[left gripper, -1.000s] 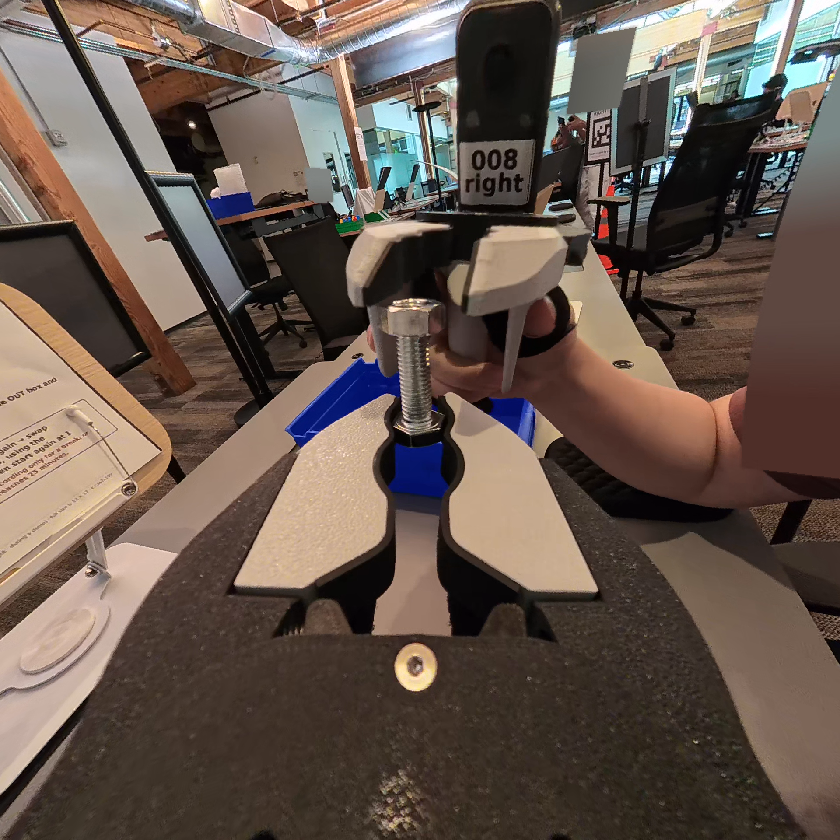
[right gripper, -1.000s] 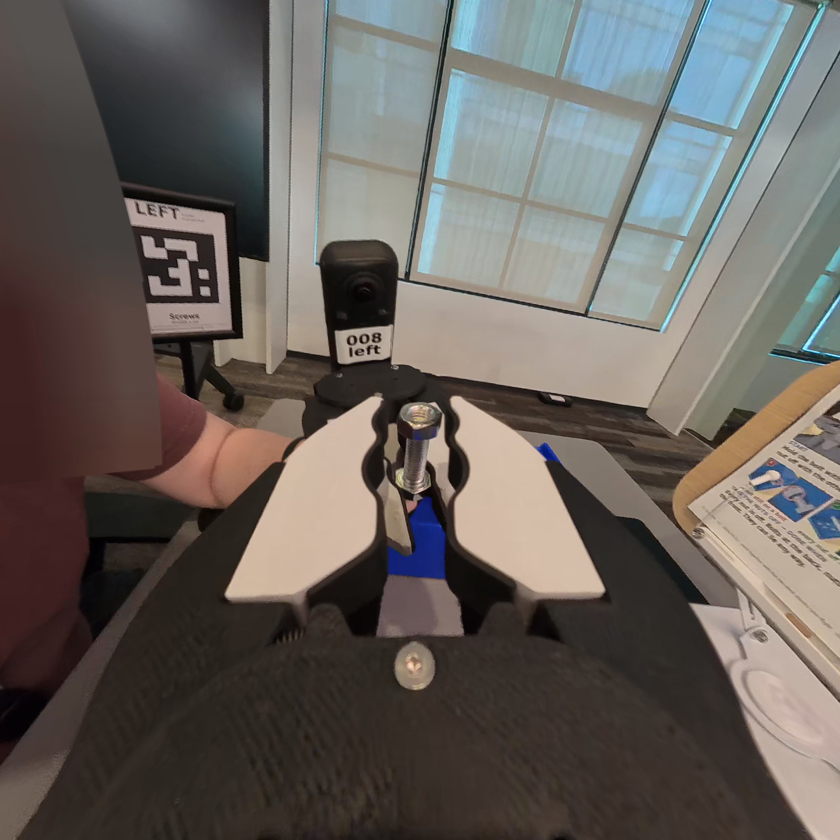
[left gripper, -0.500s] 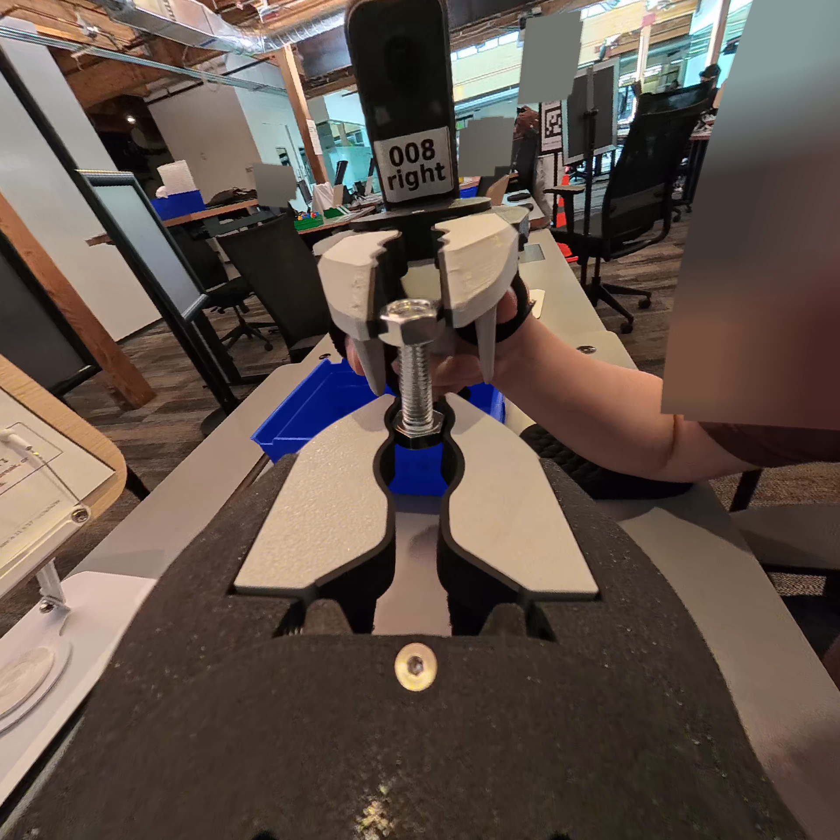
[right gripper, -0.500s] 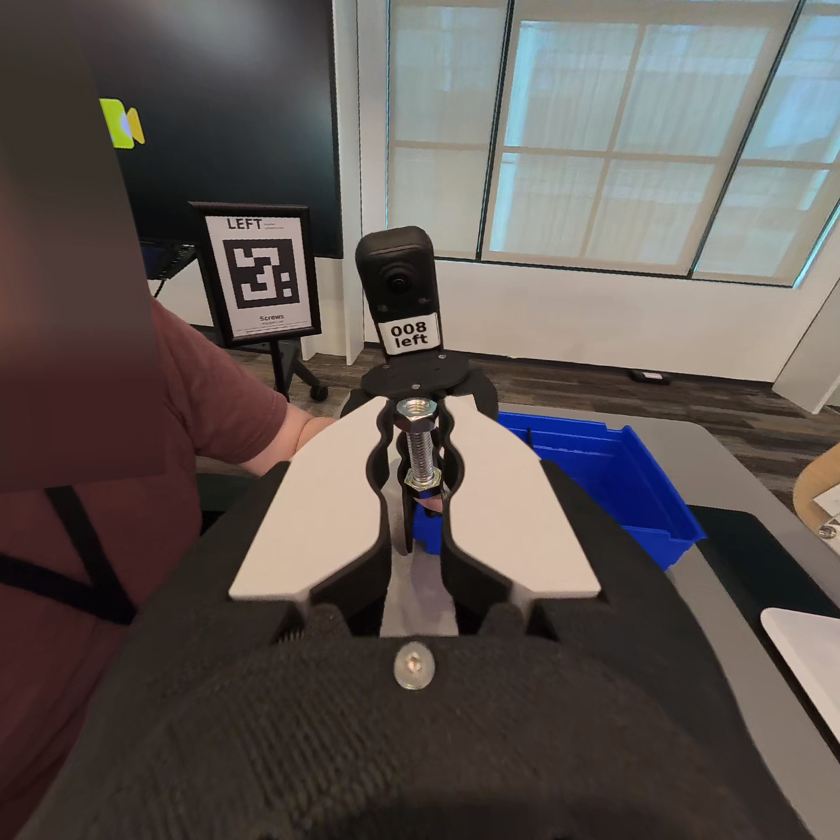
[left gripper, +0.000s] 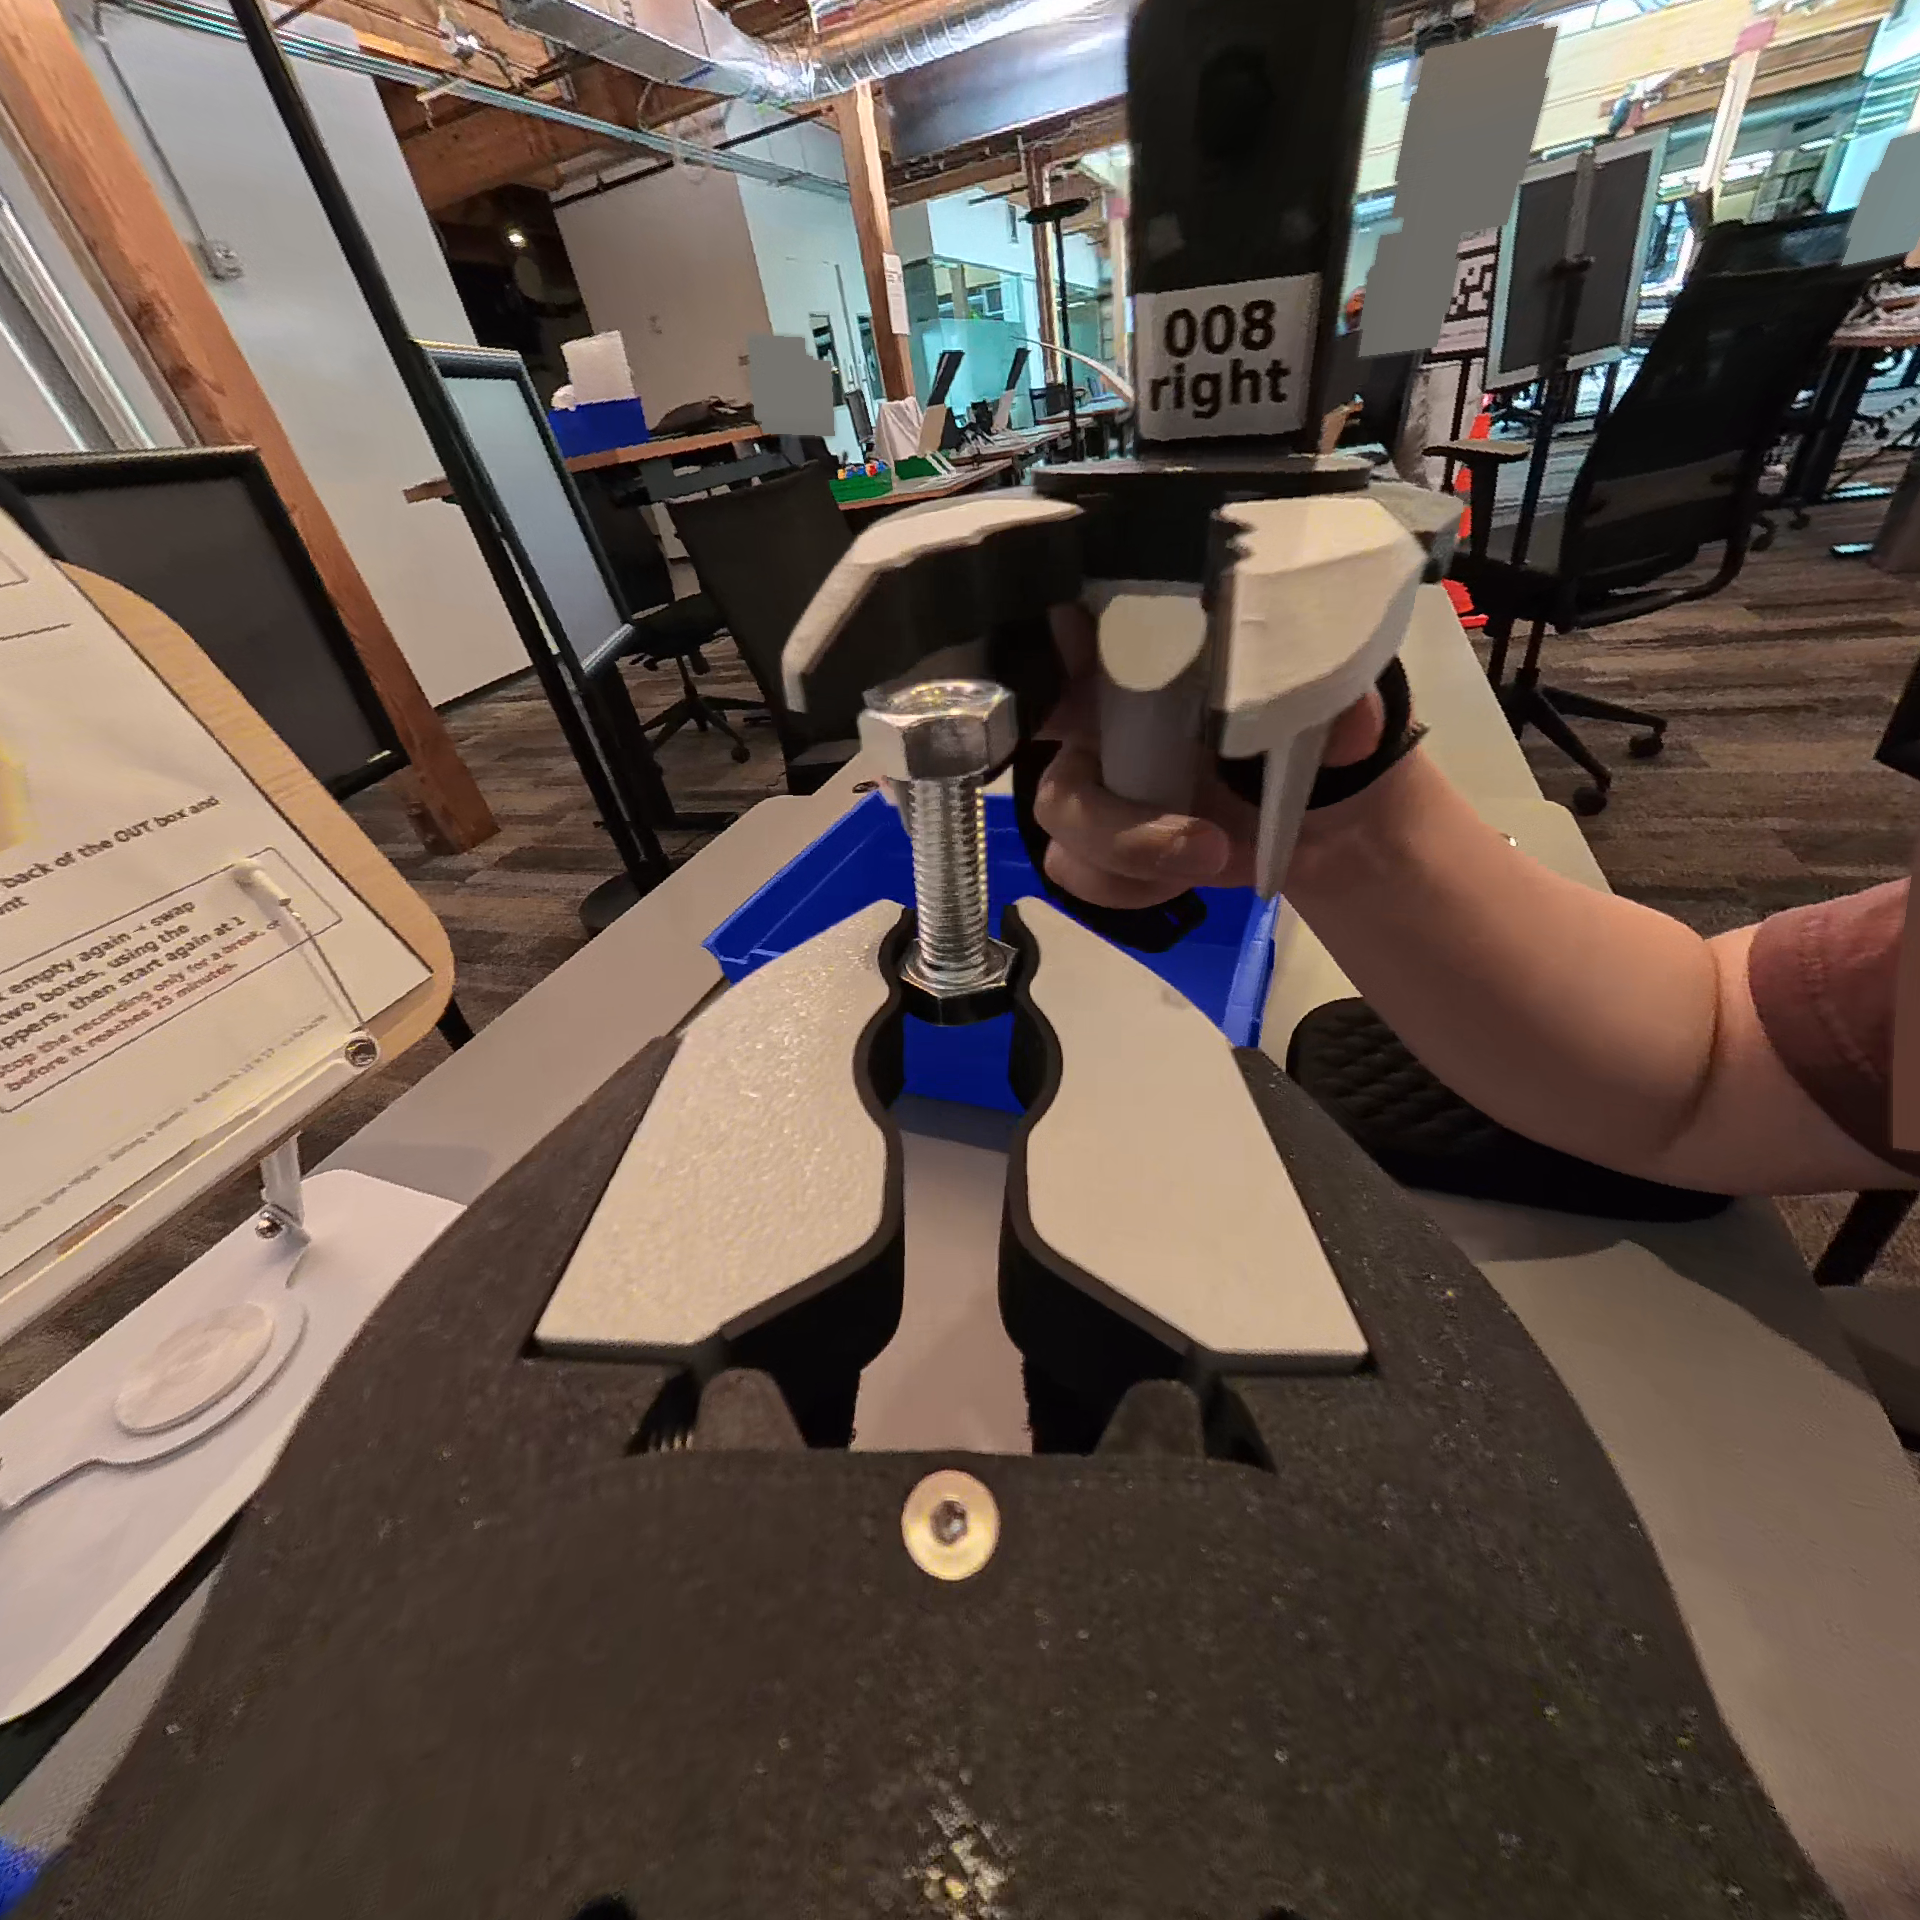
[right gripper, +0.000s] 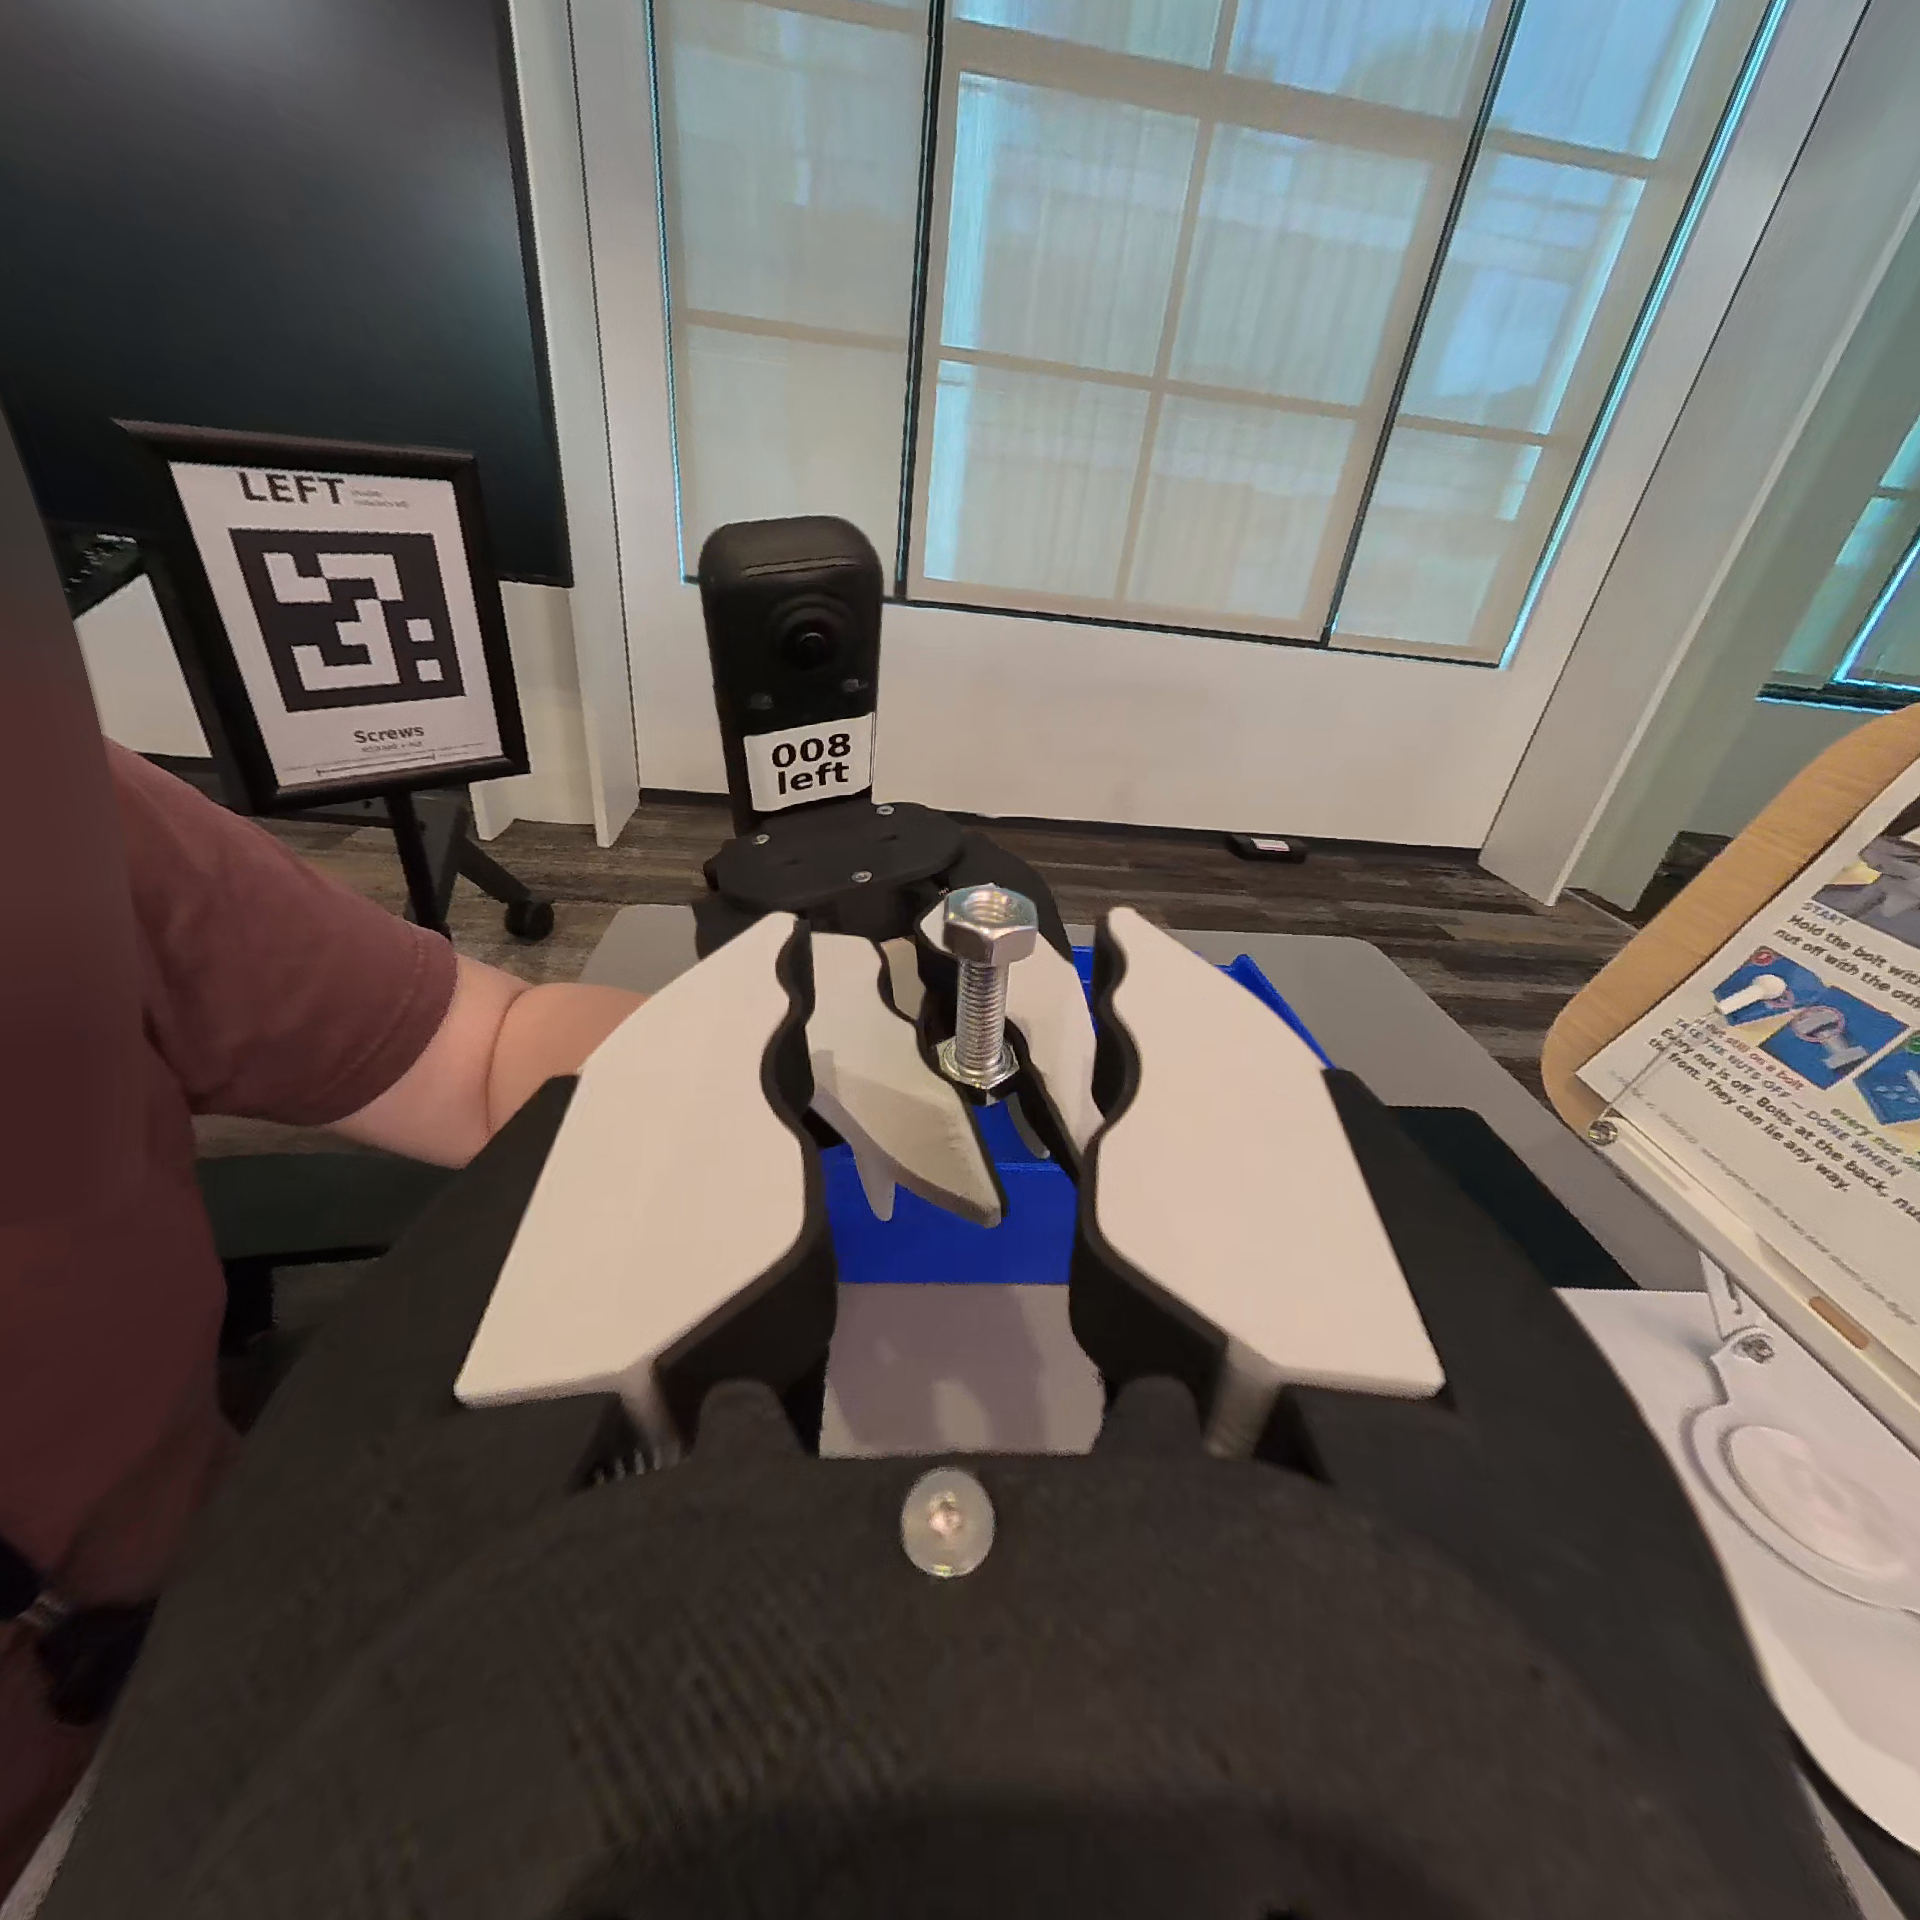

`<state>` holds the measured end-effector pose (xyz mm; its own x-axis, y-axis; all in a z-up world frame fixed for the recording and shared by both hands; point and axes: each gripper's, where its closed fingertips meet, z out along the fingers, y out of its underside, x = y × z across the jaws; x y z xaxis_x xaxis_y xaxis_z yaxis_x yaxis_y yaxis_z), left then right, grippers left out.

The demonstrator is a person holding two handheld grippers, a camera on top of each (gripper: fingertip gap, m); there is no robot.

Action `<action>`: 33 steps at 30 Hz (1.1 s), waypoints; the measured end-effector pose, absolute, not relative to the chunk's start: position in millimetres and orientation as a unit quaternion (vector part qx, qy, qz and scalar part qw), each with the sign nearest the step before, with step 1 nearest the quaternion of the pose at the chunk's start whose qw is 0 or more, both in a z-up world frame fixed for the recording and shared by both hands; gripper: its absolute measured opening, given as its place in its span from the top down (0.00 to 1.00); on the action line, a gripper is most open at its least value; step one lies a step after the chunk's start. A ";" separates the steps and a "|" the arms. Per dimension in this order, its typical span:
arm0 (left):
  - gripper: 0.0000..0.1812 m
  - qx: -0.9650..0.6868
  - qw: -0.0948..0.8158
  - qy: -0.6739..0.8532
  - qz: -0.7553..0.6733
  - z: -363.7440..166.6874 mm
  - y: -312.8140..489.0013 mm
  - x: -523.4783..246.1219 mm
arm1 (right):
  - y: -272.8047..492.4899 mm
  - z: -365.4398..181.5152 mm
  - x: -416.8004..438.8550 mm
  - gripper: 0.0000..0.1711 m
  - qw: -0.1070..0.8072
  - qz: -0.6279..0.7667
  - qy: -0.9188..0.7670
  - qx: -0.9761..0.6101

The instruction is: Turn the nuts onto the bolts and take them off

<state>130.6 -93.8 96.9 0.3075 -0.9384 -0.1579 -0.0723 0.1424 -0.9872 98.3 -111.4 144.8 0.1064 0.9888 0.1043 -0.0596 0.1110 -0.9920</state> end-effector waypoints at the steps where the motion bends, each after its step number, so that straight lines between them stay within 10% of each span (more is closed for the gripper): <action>1: 0.92 -0.545 0.596 0.462 -0.365 97.8 -93.5 129.5 | -111.8 144.4 97.1 0.69 0.570 0.456 -0.485 -0.481; 33: 0.92 -0.557 0.596 0.455 -0.356 96.3 -88.0 127.3 | -115.0 140.7 88.7 0.66 0.590 0.402 -0.501 -0.489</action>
<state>127.3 -88.0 96.3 0.3314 -0.9323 -0.1451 -0.0827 0.1245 -0.9888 88.7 -115.0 140.7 0.1748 0.9646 0.1973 0.0153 0.1977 -0.9801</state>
